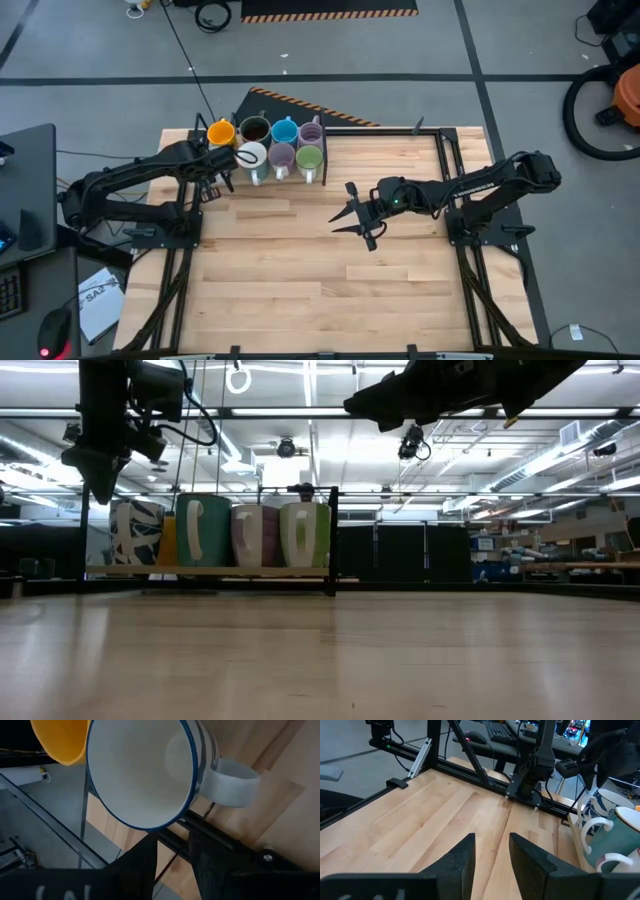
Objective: Place coffee mugs
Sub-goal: Put the blue patterned mug on the shelf, then return to Home Position
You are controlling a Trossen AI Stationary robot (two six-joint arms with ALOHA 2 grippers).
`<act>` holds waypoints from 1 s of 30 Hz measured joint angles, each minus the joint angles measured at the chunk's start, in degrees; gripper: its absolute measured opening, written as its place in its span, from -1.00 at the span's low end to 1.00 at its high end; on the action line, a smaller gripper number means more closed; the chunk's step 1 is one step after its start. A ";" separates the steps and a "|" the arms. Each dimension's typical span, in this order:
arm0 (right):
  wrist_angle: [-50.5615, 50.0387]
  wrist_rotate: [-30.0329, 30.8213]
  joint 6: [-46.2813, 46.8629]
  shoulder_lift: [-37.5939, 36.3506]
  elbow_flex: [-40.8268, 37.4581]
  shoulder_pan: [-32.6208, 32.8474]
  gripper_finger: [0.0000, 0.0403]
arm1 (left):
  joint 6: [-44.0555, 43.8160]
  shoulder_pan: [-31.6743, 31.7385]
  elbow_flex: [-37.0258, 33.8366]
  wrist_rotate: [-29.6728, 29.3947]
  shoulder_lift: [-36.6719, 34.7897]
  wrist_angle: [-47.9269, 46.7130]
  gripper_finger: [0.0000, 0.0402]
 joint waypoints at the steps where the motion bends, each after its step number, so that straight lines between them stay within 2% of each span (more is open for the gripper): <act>1: 0.00 0.00 0.08 0.00 0.00 0.00 -0.38 | 0.04 0.00 0.00 0.00 -0.08 0.00 -0.41; 17: 0.13 0.00 1.11 0.00 0.00 -0.55 -0.38 | 0.59 0.00 0.95 -2.69 -7.40 1.88 -0.41; 19: -0.02 0.21 1.11 -0.05 0.00 -0.52 -0.38 | 0.54 -0.04 2.46 -0.53 -8.85 1.97 -0.41; 23: -3.43 2.35 1.01 -2.47 -0.02 -0.54 -0.38 | -1.88 -2.68 5.67 9.16 -12.06 5.47 -0.41; 26: -3.65 4.38 1.33 -5.18 -1.30 -0.55 -0.38 | -5.08 -7.34 5.44 14.76 -14.99 13.36 -0.44; 30: -1.31 6.37 3.18 -9.14 -5.31 -1.08 -0.38 | -7.92 -15.59 1.17 16.94 -19.05 26.93 -0.52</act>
